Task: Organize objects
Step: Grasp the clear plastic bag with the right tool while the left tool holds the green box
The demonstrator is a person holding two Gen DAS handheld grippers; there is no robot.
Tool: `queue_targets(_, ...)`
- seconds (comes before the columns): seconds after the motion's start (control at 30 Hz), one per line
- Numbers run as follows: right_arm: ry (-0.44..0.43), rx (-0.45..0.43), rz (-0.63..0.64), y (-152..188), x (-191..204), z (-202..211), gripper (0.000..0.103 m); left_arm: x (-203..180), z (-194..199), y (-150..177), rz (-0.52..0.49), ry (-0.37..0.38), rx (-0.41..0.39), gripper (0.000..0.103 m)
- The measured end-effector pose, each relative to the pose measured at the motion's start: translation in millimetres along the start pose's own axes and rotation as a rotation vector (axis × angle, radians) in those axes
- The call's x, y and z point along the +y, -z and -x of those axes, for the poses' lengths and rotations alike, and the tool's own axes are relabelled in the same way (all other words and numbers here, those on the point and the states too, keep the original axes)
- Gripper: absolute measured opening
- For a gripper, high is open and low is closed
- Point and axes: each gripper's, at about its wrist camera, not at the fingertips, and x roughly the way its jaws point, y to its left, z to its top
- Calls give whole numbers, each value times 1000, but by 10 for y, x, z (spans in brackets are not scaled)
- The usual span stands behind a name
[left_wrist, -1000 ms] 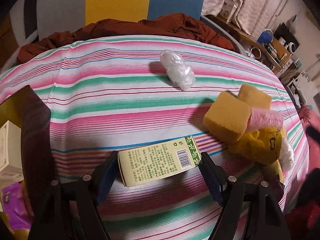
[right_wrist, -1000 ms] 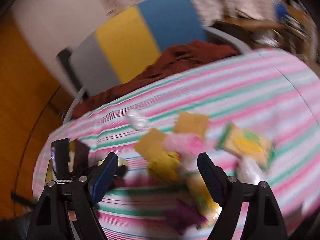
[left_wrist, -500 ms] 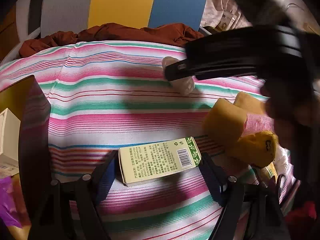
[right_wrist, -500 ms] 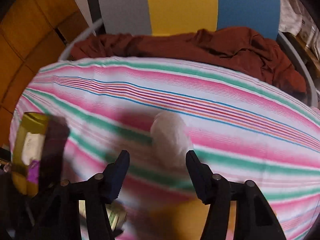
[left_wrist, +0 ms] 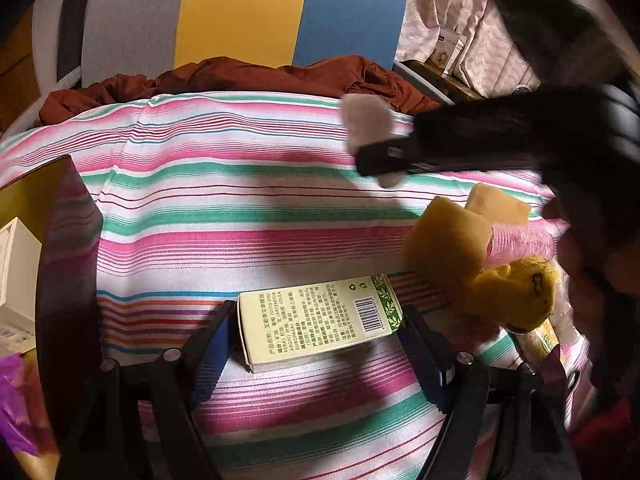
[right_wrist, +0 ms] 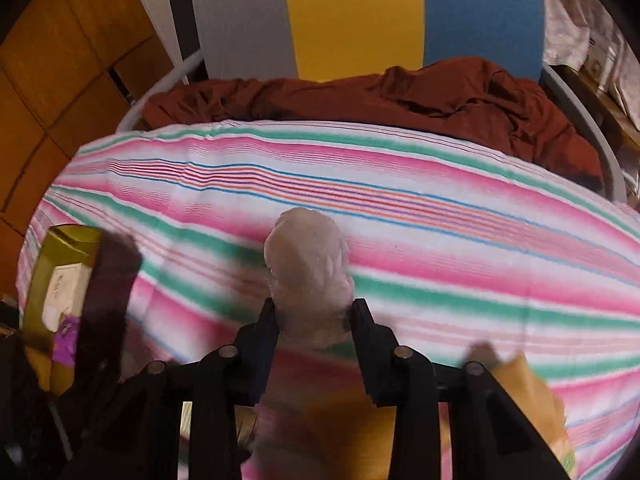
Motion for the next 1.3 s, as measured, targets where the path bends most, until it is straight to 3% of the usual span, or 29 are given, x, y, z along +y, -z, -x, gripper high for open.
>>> queue_targets(0.33, -16, -94, -135, 809, -109, 771, 36, -48, -18, 17, -16, -12, -19, 80)
queue_targets(0.57, -47, -21, -207, 1273, -45, 695, 36, -36, -61, -23, -24, -19, -22, 80)
queue_targets(0.7, -45, 5, -199, 1281, -2, 568, 36, -31, -35, -62, -3, -15, -11, 79)
queue_targets(0.87, 8, 124, -173, 1292, 39, 259, 36, 6, 41, -80, 17, -26, -21, 79)
queue_targets(1.3, 66, 123, -71, 1267, 195, 196, 36, -134, 853, -53, -42, -18, -171, 79)
